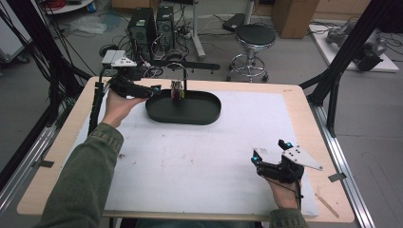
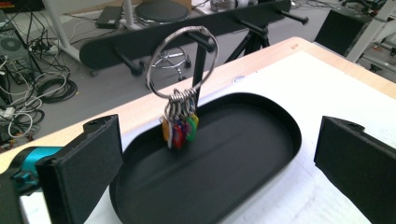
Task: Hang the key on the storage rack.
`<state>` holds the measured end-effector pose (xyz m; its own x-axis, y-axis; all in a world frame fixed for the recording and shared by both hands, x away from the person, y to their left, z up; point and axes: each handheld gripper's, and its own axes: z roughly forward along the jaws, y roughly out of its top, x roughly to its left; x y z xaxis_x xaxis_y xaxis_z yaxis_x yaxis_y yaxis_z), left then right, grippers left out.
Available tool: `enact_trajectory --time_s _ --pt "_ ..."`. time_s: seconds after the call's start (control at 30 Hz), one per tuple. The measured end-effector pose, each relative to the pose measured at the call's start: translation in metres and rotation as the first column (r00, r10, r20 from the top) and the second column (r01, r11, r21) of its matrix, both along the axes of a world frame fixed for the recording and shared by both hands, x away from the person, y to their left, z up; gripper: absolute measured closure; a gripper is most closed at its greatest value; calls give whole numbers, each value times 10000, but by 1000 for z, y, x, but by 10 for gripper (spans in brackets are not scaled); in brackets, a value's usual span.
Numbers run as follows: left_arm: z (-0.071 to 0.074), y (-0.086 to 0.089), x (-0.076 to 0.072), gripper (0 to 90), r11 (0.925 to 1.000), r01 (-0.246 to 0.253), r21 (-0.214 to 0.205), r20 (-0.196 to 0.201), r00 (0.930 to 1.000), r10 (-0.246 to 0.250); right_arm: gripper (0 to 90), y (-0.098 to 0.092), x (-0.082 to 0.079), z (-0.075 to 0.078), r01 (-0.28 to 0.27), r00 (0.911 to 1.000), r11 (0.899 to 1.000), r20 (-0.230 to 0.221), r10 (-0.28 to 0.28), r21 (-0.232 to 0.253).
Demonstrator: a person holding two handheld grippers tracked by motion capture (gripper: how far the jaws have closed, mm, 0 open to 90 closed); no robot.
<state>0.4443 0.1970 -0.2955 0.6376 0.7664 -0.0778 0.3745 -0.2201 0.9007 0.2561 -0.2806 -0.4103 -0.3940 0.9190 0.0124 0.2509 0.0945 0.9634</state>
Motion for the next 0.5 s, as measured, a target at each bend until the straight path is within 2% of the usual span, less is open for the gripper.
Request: enact_trajectory --time_s 0.13,0.33,0.5 --pt "-3 0 -11 16 9996 267 96 296 9992 -270 5 1 0 0 7 10000 10000 14 -7 18" --pt "-6 -4 -26 16 9974 707 130 282 9971 -710 5 0 -1 0 10 10000 10000 44 -10 29" --pt "-11 0 -35 16 9982 594 122 190 9980 -596 5 -1 -2 1 44 10000 9999 34 -44 164"
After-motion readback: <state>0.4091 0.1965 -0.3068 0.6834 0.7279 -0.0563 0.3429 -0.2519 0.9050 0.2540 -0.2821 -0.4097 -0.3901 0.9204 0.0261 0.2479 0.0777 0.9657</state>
